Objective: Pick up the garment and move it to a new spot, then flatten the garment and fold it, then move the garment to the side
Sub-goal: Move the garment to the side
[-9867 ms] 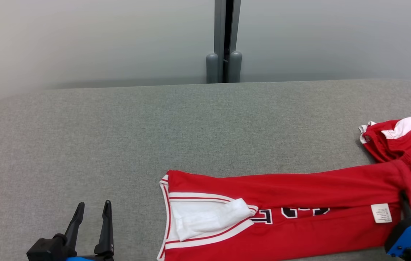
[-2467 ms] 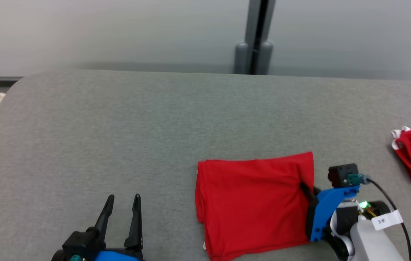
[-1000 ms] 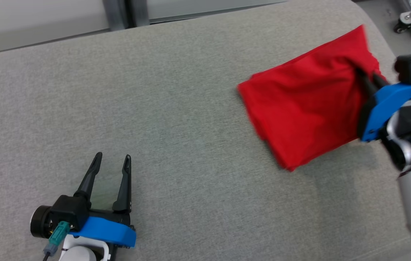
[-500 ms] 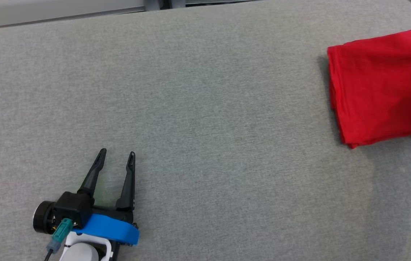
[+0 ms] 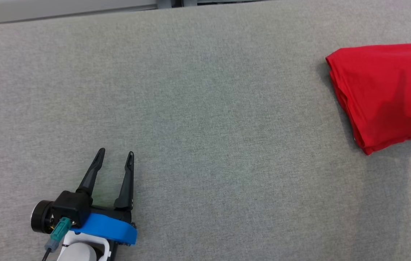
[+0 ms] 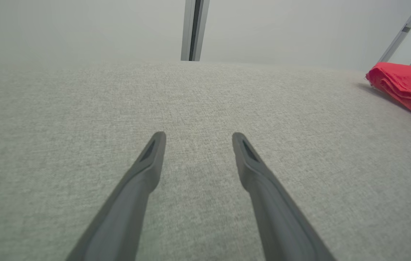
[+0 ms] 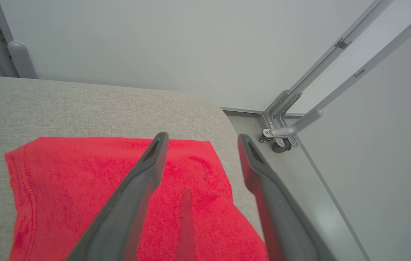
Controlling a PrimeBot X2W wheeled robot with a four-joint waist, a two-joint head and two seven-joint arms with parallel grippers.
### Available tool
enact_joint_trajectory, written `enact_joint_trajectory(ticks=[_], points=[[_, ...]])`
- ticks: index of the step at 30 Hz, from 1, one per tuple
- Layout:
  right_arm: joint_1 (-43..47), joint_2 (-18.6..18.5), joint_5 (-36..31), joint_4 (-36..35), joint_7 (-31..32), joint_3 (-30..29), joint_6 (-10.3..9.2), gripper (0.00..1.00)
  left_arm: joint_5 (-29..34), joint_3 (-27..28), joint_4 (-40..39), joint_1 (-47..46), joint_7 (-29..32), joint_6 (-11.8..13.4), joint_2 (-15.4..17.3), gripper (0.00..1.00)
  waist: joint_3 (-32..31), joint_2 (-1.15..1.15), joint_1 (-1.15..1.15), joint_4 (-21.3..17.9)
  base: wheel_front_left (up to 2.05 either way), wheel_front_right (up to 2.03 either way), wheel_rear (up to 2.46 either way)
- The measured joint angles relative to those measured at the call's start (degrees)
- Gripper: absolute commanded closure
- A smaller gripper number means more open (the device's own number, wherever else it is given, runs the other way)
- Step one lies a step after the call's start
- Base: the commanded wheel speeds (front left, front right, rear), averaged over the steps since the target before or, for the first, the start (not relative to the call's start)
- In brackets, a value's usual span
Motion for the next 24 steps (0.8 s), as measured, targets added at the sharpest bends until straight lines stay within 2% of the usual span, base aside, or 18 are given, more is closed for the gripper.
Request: enact_joint_trajectory(ticks=[7, 13, 17, 24], points=[[-0.2, 0.7, 2.1, -0.4, -3.3, 4.3, 0.0, 0.0, -1.1, 0.9, 0.9, 0.0, -0.3, 0.6, 0.0, 0.0, -3.7, 0.0, -0.01, 1.3, 0.0, 0.0, 0.0], [3.2, 3.0, 3.3, -2.5, -7.3, 6.8, 0.0, 0.0, -2.6, 3.4, 2.2, -0.2, -0.7, 1.8, -0.2, 0.0, -8.3, 0.0, -0.01, 3.5, 0.0, 0.0, 0.0], [8.2, 6.4, 3.2, -4.5, -11.4, 6.8, 0.0, 0.0, -3.7, 5.2, 3.2, 0.4, -0.8, 2.6, -0.8, 0.0, -11.8, 0.0, -0.02, 5.2, 0.0, 0.0, 0.0], [21.6, 14.8, 1.5, -8.1, -19.2, 6.2, 0.0, 0.0, -4.7, 6.9, 4.7, 5.0, -0.9, 3.0, -2.2, 0.0, -17.7, 0.0, -0.02, 7.6, 0.0, 0.0, 0.0]])
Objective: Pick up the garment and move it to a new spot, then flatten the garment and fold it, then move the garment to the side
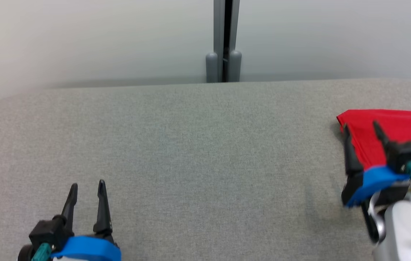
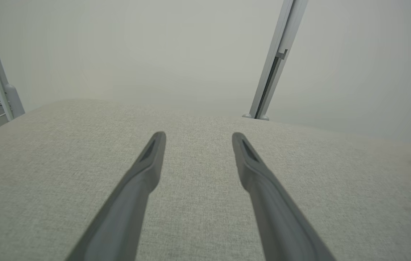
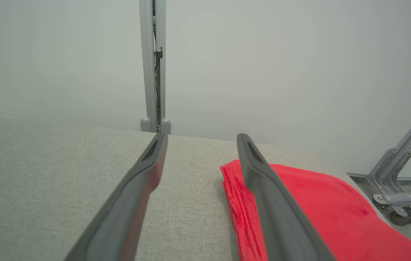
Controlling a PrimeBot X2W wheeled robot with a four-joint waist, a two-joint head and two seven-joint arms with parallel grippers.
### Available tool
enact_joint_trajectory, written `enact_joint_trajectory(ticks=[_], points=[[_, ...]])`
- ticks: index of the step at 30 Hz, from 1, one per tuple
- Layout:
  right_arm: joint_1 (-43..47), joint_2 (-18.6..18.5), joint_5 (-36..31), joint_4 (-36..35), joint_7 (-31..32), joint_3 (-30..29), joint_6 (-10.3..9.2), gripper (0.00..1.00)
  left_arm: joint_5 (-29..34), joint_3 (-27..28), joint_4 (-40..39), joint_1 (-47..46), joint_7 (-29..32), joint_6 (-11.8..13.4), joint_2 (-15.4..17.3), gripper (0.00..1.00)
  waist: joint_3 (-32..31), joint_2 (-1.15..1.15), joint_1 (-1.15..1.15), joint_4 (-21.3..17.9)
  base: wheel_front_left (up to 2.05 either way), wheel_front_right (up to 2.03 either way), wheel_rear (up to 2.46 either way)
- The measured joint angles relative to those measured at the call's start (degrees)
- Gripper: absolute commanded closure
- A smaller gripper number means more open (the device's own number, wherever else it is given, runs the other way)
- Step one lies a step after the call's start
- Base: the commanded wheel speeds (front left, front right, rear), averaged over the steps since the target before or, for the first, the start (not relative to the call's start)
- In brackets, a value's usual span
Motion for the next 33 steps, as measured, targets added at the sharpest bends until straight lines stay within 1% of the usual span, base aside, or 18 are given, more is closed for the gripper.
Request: enact_joint_trajectory(ticks=[3, 7, 12, 18, 33], points=[[5.9, 0.8, 0.9, -0.5, -2.8, 1.8, 0.0, 0.0, -0.2, 0.6, 0.2, 2.6, 0.0, 0.1, -0.4, 0.0, -1.9, 0.0, 0.0, 0.4, 0.0, 0.0, 0.0], [11.9, 1.0, 7.8, -0.2, -5.8, 5.8, 0.0, 0.0, -0.3, 0.8, 0.6, 5.7, 0.0, 0.2, -0.6, 0.0, -3.7, 0.0, 0.0, 0.6, 0.0, 0.0, 0.0], [17.5, 1.1, 10.8, -1.0, -8.5, 7.9, 0.0, 0.0, -0.2, 0.2, 0.5, 8.5, 0.0, 0.4, -1.6, 0.0, -4.8, 0.0, 0.01, 0.9, 0.0, 0.0, 0.0], [18.7, 1.1, 11.1, -1.2, -9.3, 8.0, 0.0, 0.0, -0.5, -0.4, 0.9, 9.5, 0.0, 1.0, -2.4, 0.0, -5.1, 0.0, 0.01, 1.2, 0.0, 0.0, 0.0], [18.6, 1.1, 11.3, 0.6, -9.9, 9.2, 0.0, 0.0, -0.3, -1.4, 1.1, 9.3, 0.0, 1.1, -2.6, 0.0, -5.4, 0.0, 0.01, 1.7, 0.0, 0.0, 0.0]])
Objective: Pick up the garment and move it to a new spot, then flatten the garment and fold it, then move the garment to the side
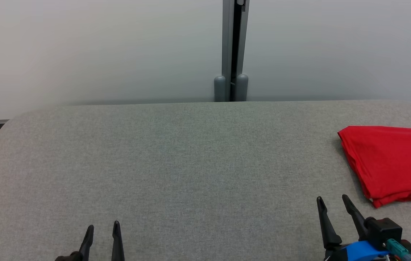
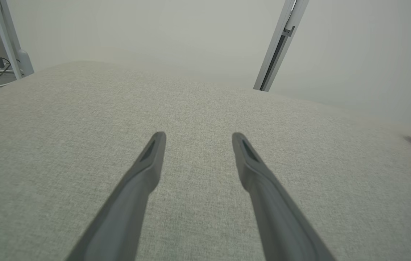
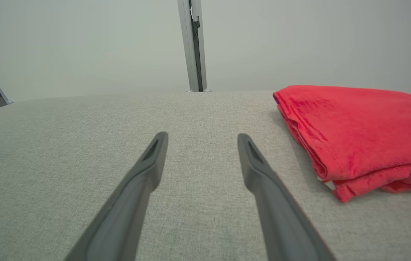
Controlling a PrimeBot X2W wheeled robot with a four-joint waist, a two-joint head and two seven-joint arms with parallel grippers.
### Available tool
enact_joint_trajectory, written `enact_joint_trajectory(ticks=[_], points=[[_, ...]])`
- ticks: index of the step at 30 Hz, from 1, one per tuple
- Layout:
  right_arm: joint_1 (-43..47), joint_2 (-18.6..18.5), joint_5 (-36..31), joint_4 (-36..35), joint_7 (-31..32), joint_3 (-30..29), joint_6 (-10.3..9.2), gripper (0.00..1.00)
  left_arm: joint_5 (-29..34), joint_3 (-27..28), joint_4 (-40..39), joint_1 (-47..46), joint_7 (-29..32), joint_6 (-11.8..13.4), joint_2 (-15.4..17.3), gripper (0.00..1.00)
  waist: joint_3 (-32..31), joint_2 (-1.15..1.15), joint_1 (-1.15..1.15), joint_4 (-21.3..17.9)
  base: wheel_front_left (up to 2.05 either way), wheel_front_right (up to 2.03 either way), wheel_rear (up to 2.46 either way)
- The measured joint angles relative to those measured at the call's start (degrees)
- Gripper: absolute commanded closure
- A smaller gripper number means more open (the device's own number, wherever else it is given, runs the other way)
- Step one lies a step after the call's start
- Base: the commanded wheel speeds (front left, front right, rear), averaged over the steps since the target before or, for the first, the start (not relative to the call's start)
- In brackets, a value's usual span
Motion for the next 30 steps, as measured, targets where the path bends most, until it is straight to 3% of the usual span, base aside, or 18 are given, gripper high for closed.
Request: enact_joint_trajectory(ticks=[12, 13, 18, 30], points=[[-0.1, 0.0, 0.3, 0.6, 0.0, 1.2, 0.0, 0.0, -1.4, -0.3, -1.2, -0.5, 0.0, -0.6, 0.0, 0.0, 0.0, 0.0, 0.0, 0.4, 0.0, 0.0, 0.0], [0.0, 0.0, 0.3, 0.8, -0.1, 1.4, 0.0, 1.0, -1.6, -0.3, -1.2, -0.5, 0.0, -0.7, -0.1, 1.0, 0.0, 0.0, 0.0, 0.4, 0.0, 0.0, 0.0], [1.0, 0.2, 0.4, 3.1, 0.5, 1.4, 0.0, 1.0, -1.8, -0.2, 1.1, 1.0, 0.4, -0.7, -0.2, 1.0, 0.0, 0.0, 0.01, 0.4, 0.0, 0.0, 0.0], [0.8, 0.3, 13.8, 1.9, 3.9, 0.2, 0.0, 1.0, -13.0, 1.8, 0.7, -0.2, 3.9, -1.4, -0.6, 1.0, 0.1, 0.0, 0.02, 0.5, 0.0, 0.0, 0.0]])
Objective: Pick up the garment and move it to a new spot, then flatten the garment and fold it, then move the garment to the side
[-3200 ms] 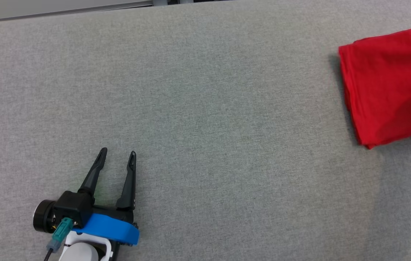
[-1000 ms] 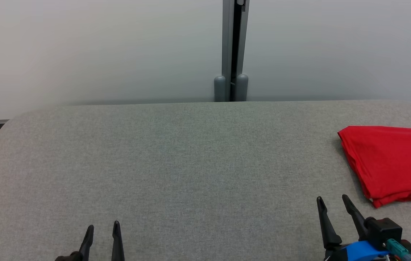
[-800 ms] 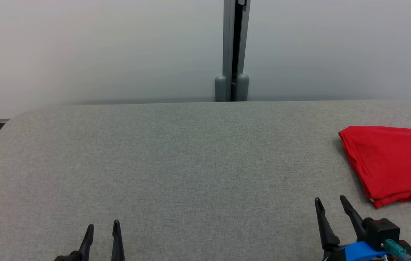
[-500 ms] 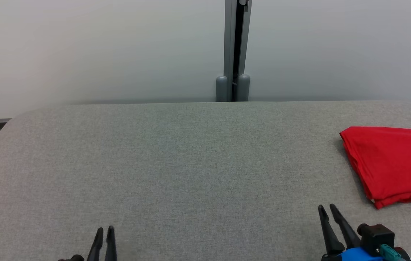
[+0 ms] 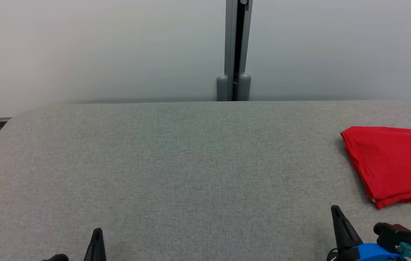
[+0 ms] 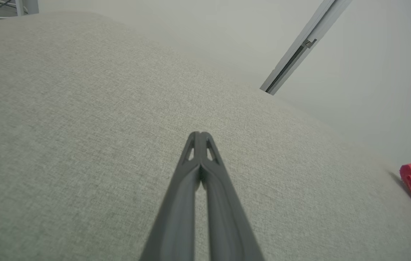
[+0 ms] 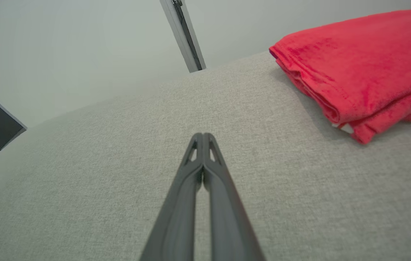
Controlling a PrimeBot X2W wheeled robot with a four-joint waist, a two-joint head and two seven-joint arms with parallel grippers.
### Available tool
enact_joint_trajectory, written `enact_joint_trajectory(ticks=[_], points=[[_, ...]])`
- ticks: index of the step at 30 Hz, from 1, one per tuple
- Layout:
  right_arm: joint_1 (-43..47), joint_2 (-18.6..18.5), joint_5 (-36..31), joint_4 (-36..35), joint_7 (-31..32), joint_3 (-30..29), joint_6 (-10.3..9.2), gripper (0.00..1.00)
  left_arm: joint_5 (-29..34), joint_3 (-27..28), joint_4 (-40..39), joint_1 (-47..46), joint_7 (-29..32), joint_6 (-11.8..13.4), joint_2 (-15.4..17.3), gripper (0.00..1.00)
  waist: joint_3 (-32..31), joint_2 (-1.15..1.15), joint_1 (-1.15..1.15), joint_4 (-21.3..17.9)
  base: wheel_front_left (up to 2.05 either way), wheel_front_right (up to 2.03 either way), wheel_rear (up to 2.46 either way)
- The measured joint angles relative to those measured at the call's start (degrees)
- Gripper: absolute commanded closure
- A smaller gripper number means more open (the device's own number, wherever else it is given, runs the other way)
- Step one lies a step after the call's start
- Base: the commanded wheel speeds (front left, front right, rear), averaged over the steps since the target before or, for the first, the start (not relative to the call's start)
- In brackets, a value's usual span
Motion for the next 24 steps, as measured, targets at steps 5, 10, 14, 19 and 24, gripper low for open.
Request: enact_joint_trajectory(ticks=[5, 10, 14, 19, 24], points=[[-0.1, 0.0, 5.0, -0.9, 1.1, -0.3, -0.01, 1.0, -4.4, 0.6, -0.4, -1.0, 1.1, -0.2, -0.1, 1.0, 0.1, 0.0, 0.0, 0.0, 0.0, 0.0, 0.0], [-0.2, 0.0, 10.1, -1.5, 2.4, -0.7, -0.01, 1.0, -8.5, 1.4, -0.6, -1.4, 2.4, -0.5, -0.2, 1.0, 0.1, 0.0, 0.0, 0.1, 0.0, 0.0, 0.0], [-0.3, 0.0, 13.8, -2.0, 3.3, -1.0, -0.01, 1.0, -11.6, 2.1, -0.9, -2.3, 3.4, -0.7, -0.3, 1.0, 0.2, 0.0, 0.0, 0.1, 0.0, 0.0, 0.0], [-0.4, 0.0, 18.2, -2.7, 4.3, -1.5, -0.01, 1.0, -15.4, 2.6, -1.2, -3.0, 4.4, -1.1, -0.5, 1.0, 0.2, 0.0, 0.0, 0.2, 0.0, 0.0, 0.0], [-0.8, 0.0, 22.3, -3.3, 5.3, -1.8, -0.01, 1.0, -18.9, 3.4, -1.5, -3.5, 5.5, -1.2, -0.6, 1.0, 0.3, 0.0, 0.0, 0.2, 0.0, 0.0, 0.0]])
